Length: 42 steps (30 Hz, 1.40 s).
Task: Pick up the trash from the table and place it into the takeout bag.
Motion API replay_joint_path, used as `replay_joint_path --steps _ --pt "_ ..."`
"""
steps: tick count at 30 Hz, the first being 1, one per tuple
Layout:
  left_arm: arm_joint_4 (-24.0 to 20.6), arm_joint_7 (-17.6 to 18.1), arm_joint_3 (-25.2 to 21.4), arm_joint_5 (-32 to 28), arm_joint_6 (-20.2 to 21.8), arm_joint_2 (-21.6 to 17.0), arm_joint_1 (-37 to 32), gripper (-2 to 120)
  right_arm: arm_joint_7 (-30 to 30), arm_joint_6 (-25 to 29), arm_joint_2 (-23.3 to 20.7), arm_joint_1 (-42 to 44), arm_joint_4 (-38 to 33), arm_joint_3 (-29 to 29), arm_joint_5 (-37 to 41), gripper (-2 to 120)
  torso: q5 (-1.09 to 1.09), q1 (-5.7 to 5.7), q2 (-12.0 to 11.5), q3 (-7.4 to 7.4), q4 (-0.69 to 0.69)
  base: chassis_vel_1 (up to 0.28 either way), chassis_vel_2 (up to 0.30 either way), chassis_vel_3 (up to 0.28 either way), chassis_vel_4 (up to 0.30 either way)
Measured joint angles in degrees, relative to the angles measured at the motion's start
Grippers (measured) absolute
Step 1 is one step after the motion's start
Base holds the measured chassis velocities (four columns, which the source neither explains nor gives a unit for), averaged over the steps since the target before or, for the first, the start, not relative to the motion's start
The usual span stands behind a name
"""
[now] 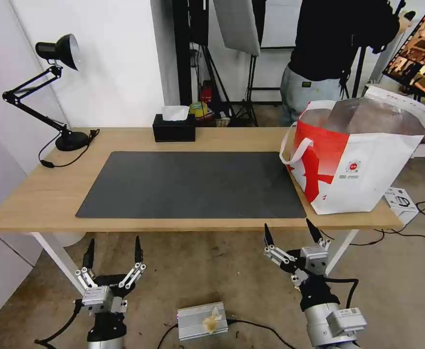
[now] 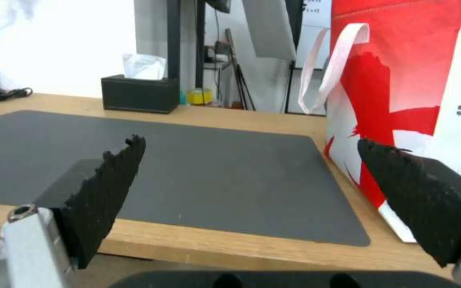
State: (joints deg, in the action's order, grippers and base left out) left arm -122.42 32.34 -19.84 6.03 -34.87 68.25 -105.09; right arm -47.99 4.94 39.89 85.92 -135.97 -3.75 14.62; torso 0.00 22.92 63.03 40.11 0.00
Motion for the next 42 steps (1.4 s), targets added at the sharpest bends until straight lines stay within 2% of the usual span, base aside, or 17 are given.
replay_joint_path --steps 42 --pt "0.1 0.2 0.0 -1.1 1.0 -0.4 1.4 100 0.0 0.0 0.0 0.0 0.0 0.0 0.0 100 0.0 0.0 0.0 0.0 0.0 0.0 0.0 0.0 0.0"
